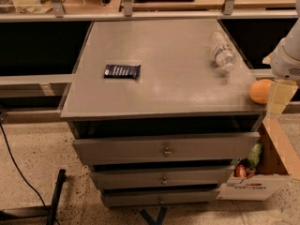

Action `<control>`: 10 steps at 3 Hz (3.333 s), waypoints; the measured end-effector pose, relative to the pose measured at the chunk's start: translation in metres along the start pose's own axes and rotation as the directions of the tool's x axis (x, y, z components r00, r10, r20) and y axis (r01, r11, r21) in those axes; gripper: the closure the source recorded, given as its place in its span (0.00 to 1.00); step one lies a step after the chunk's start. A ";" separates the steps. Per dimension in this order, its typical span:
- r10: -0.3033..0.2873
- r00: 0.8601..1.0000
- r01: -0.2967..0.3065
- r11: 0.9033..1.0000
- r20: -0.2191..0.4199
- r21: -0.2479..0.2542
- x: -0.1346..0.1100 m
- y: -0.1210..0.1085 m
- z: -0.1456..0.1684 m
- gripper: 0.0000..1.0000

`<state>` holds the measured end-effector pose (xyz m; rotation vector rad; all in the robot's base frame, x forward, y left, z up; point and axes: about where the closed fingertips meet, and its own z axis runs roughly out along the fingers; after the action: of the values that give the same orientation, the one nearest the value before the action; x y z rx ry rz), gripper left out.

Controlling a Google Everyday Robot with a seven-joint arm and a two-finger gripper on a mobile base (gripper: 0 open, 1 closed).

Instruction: Move orange near rxbar blueberry

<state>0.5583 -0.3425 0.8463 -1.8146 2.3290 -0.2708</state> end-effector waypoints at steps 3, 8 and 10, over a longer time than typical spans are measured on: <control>0.038 0.997 -0.035 0.998 0.060 -0.045 0.001 0.007 0.006 0.64; -0.031 0.975 0.010 0.995 0.222 0.095 -0.047 -0.016 -0.056 1.00; -0.204 0.917 0.157 0.974 0.343 0.162 -0.130 -0.030 -0.090 1.00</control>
Offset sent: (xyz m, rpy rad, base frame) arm -0.0066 -0.0043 -0.0087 0.0816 0.0340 -0.0267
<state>0.5951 -0.2199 0.9440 -1.8381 1.8582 -0.1019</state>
